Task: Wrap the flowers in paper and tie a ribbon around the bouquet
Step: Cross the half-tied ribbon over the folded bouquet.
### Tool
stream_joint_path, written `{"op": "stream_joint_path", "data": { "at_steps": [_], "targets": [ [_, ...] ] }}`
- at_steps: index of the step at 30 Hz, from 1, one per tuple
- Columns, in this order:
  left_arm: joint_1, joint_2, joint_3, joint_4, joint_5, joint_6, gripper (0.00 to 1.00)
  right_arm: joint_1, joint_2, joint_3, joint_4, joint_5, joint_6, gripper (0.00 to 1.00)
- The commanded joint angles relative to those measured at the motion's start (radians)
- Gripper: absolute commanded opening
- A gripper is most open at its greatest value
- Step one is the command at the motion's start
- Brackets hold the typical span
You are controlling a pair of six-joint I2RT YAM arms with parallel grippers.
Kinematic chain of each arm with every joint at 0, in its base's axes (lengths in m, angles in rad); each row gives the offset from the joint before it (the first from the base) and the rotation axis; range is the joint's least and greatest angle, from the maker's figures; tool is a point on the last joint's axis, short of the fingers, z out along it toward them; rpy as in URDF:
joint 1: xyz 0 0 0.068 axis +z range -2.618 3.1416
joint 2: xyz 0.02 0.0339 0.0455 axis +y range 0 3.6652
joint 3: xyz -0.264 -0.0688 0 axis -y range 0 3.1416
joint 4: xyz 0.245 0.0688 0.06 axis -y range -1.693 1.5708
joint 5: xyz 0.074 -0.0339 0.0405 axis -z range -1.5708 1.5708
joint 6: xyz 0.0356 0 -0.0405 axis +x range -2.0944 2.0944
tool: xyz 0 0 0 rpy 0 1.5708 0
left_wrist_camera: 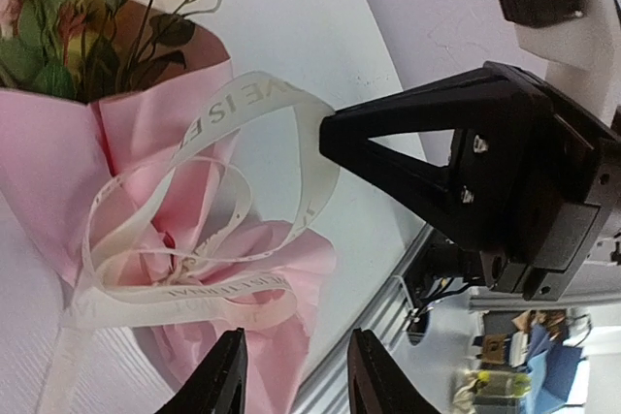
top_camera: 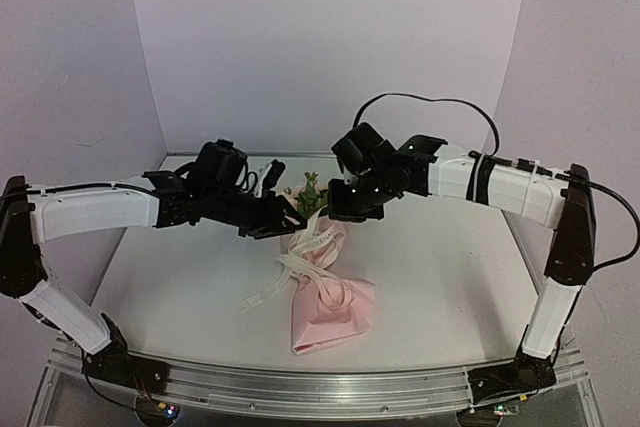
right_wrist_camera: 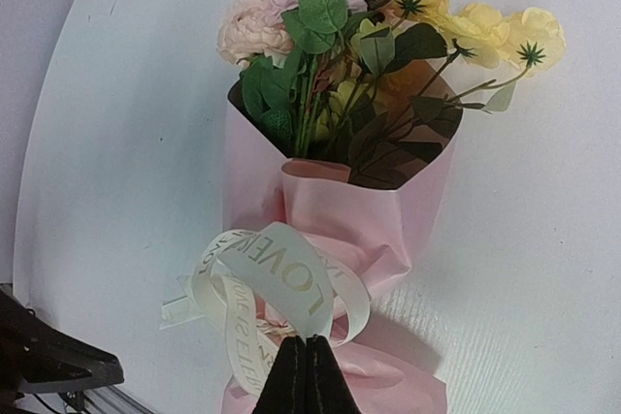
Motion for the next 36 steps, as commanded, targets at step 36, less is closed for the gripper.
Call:
{"op": "stream_joint_path", "data": {
  "at_steps": [36],
  "targets": [
    [-0.016,0.129,0.011,0.293,0.023,0.196,0.44,0.028,0.04,0.088,-0.029,-0.036,0.127,0.0]
  ]
}}
